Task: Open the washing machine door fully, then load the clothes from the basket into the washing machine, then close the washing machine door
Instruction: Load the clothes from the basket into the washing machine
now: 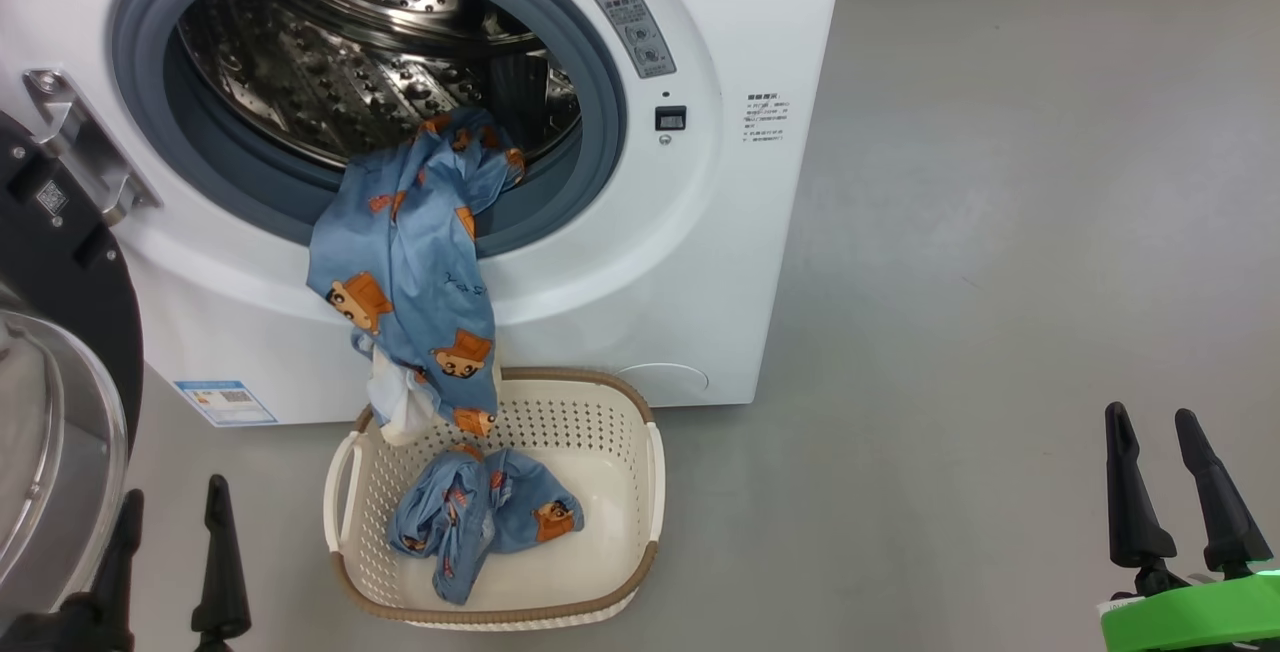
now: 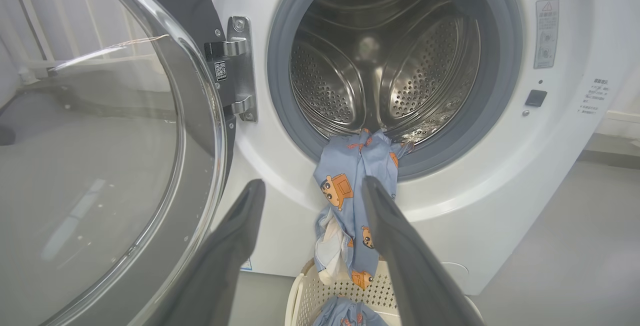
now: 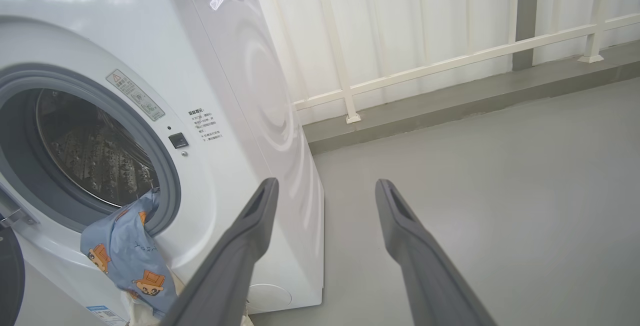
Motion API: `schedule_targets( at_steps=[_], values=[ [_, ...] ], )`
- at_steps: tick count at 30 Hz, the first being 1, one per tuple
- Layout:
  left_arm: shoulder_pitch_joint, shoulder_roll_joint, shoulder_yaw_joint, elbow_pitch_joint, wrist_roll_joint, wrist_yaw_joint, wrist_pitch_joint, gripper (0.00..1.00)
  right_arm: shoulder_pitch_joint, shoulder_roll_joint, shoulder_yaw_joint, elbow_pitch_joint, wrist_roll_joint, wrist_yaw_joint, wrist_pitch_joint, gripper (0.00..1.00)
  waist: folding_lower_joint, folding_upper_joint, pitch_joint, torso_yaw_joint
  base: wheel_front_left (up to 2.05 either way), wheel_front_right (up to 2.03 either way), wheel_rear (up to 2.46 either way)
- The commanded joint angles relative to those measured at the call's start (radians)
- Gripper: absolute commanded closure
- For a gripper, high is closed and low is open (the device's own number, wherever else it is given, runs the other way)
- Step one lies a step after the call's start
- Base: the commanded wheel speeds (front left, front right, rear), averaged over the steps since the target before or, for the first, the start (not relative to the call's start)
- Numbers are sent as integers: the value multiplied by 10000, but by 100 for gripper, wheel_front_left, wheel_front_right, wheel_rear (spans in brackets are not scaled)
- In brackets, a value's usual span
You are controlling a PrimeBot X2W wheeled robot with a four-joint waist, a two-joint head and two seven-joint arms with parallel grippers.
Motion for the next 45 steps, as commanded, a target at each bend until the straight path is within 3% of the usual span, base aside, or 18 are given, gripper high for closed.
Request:
schedule_targets(
  at_steps=[1,13,22,33,45],
  values=[
    [-79,125,360,-309,103,4,-53,0,-28,-220,126,-275,54,58,-80,0,0,0,4,0,0,0,0],
    [-99,-69,238,-297,146,4,-53,0,-124,-242,169,-346,30,58,-80,0,0,0,243,-62,0,0,0],
    [-840,-285,-432,245,-263,4,-53,0,-577,-117,238,-425,-41,58,-80,0,0,0,1375,-16,0,0,0],
    [-3960,33,-1267,2705,-1004,4,-53,0,-2129,142,504,-751,-279,58,-80,0,0,0,4093,-486,0,0,0],
    [-6647,649,-1713,5275,-1704,4,-53,0,-3046,397,634,-909,-365,58,-80,0,0,0,5513,-929,0,0,0]
  ],
)
